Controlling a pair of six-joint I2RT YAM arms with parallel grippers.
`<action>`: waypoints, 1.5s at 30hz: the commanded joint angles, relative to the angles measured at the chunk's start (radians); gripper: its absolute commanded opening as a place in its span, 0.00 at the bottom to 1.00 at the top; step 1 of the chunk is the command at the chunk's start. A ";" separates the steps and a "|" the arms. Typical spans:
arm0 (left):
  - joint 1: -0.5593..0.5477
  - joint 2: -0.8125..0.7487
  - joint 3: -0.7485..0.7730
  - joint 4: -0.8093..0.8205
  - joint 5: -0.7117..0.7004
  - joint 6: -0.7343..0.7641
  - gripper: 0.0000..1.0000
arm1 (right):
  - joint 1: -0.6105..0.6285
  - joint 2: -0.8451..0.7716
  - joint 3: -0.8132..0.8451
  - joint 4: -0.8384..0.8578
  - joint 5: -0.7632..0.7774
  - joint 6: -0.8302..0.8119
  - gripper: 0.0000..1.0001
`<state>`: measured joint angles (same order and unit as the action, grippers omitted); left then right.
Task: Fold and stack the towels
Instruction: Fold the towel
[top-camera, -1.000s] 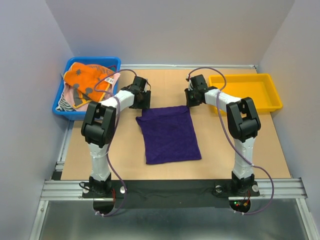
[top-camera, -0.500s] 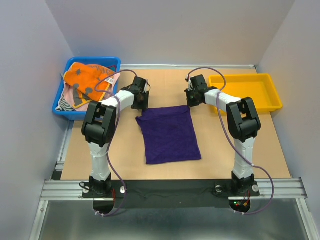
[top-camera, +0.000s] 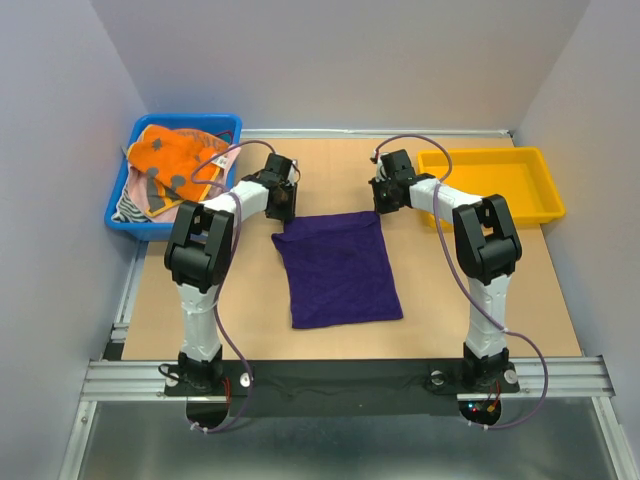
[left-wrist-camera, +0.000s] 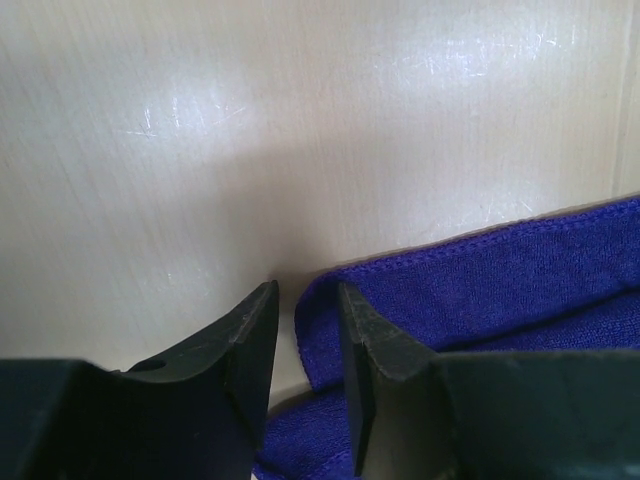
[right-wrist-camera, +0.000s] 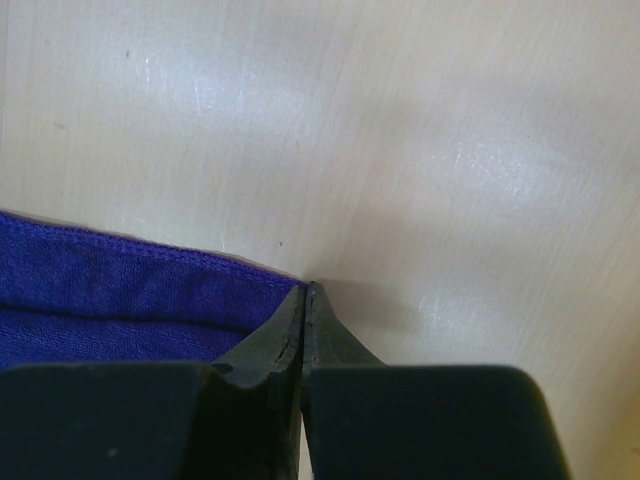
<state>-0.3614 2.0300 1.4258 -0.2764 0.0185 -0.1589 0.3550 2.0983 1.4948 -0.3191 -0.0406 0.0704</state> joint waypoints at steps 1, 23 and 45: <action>0.009 0.019 -0.017 -0.014 0.015 0.001 0.39 | 0.009 0.008 -0.041 -0.032 -0.002 -0.018 0.01; 0.012 -0.281 0.088 0.054 -0.086 0.119 0.00 | 0.009 -0.193 0.103 0.037 0.068 -0.061 0.00; 0.002 -0.770 0.190 0.092 -0.035 0.203 0.00 | 0.007 -0.647 0.193 0.063 -0.028 -0.127 0.00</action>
<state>-0.3584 1.3617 1.6287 -0.2352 -0.0181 0.0158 0.3565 1.5341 1.7065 -0.3042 -0.0322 -0.0387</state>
